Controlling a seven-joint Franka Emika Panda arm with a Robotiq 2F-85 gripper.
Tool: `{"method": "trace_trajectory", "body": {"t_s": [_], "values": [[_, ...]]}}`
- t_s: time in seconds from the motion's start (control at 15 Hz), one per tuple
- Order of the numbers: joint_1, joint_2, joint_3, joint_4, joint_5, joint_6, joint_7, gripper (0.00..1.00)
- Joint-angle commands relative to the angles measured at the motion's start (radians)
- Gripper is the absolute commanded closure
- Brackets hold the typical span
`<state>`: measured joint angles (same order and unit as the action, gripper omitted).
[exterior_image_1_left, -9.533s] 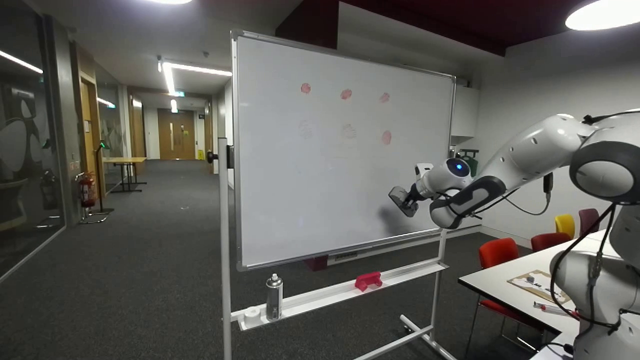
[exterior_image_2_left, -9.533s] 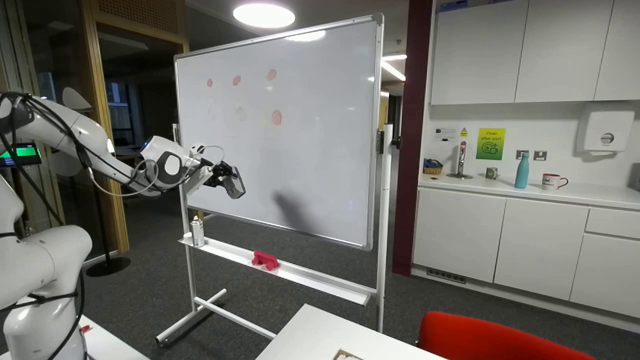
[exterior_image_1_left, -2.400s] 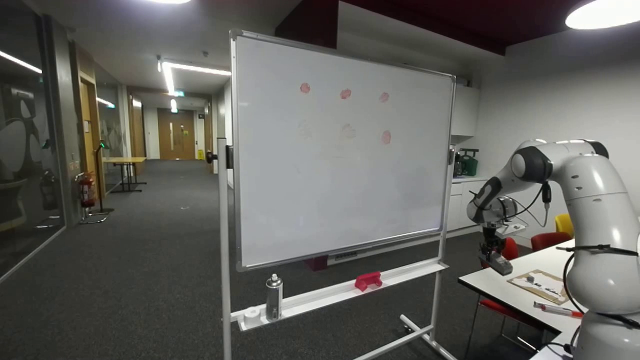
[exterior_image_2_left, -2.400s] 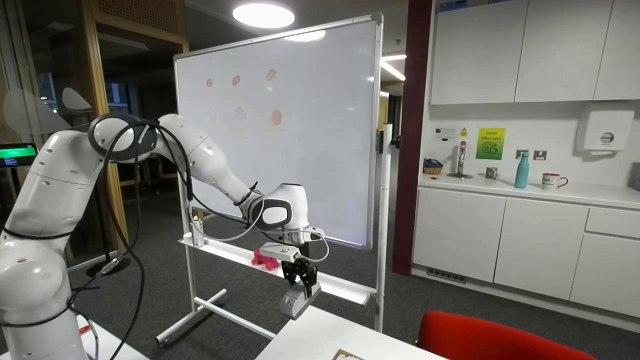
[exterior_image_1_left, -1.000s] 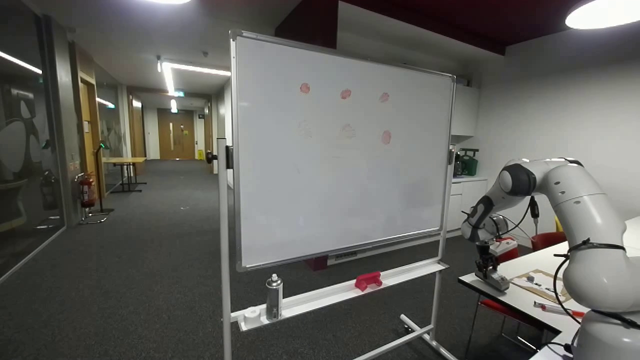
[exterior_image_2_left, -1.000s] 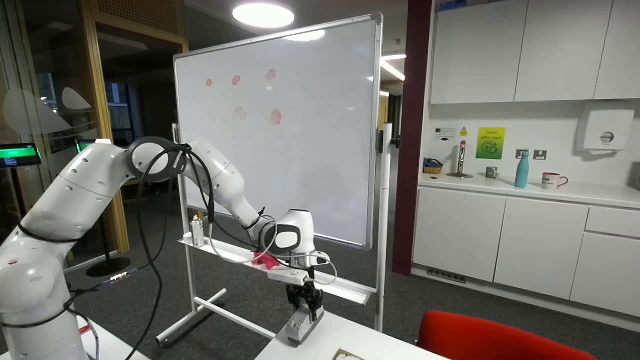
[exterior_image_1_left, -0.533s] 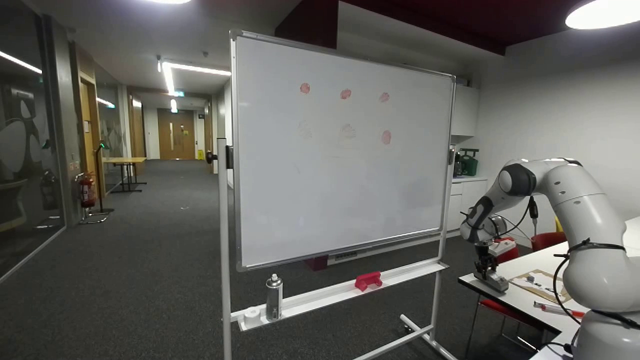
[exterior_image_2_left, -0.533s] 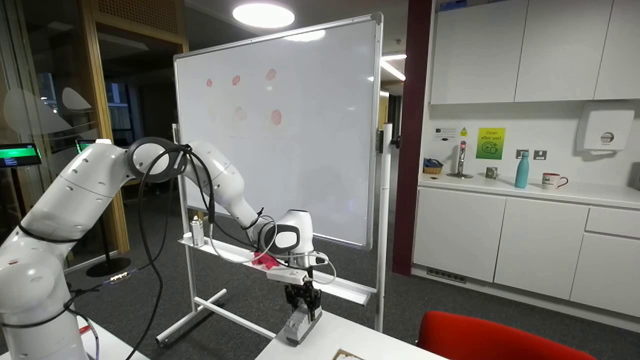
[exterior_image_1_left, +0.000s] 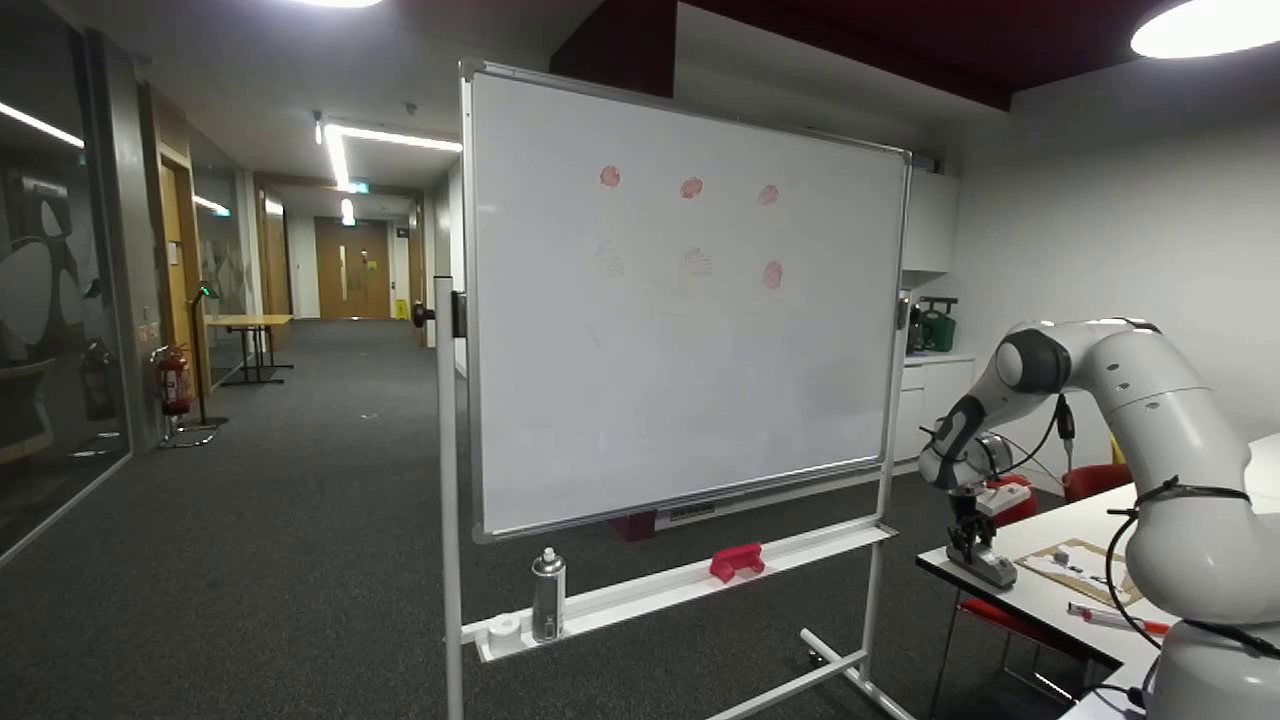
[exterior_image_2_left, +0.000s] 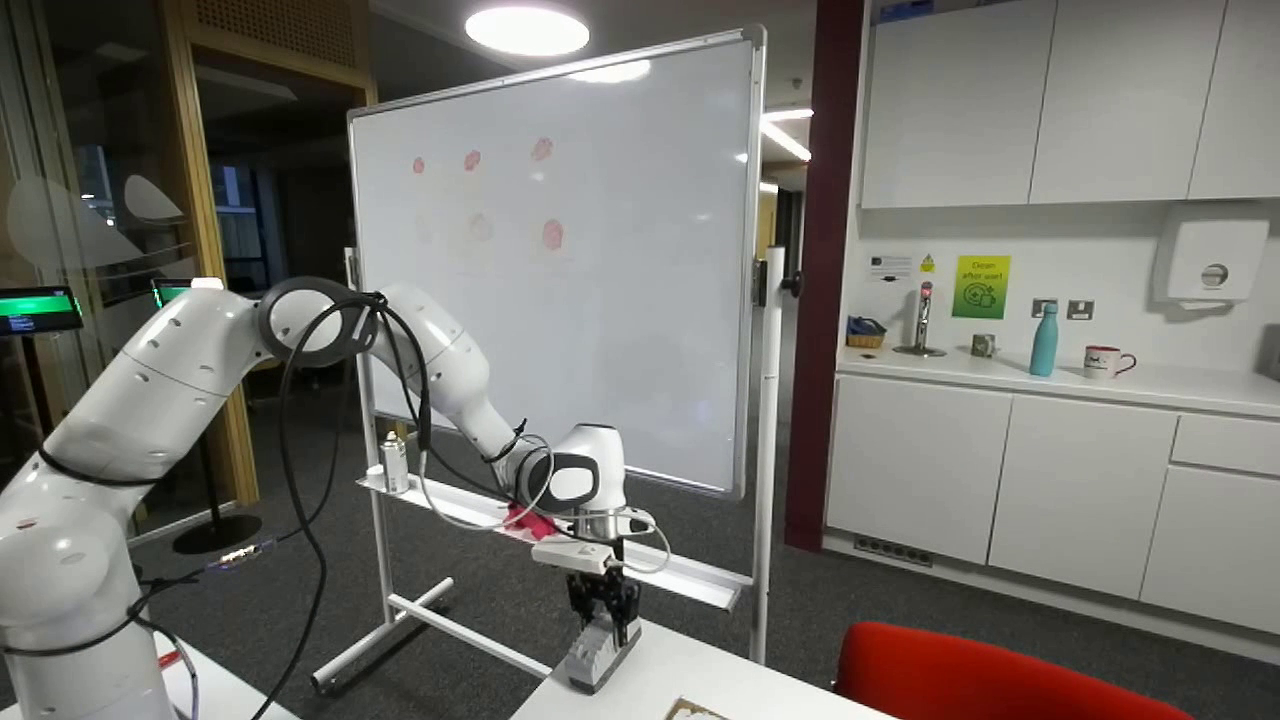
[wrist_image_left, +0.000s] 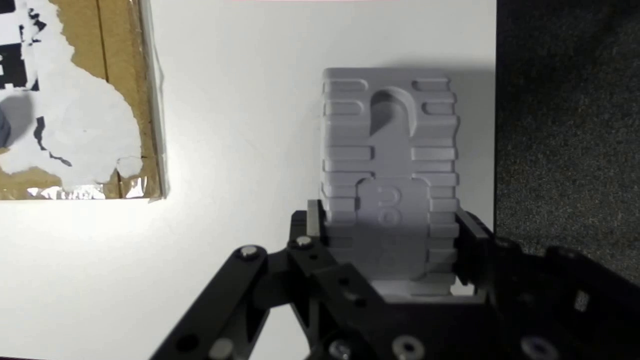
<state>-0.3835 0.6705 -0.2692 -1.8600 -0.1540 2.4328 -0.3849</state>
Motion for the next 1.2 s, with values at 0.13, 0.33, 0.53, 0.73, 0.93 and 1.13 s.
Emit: {"method": "trace_trajectory", "body": {"t_s": [0.13,0.33,0.53,0.73,0.93,1.13], "values": [[-0.024,-0.019,0.013,-0.004,-0.016,-0.007,-0.005,0.08],[-0.026,-0.039,0.009,-0.035,-0.019,0.03,0.0,0.0],[-0.019,-0.075,0.001,-0.088,-0.034,0.079,0.003,0.0],[0.001,-0.127,-0.01,-0.175,-0.06,0.191,0.011,0.0],[0.017,-0.203,-0.013,-0.292,-0.099,0.314,0.009,0.0],[0.029,-0.285,-0.014,-0.417,-0.132,0.416,0.002,0.0]]}}
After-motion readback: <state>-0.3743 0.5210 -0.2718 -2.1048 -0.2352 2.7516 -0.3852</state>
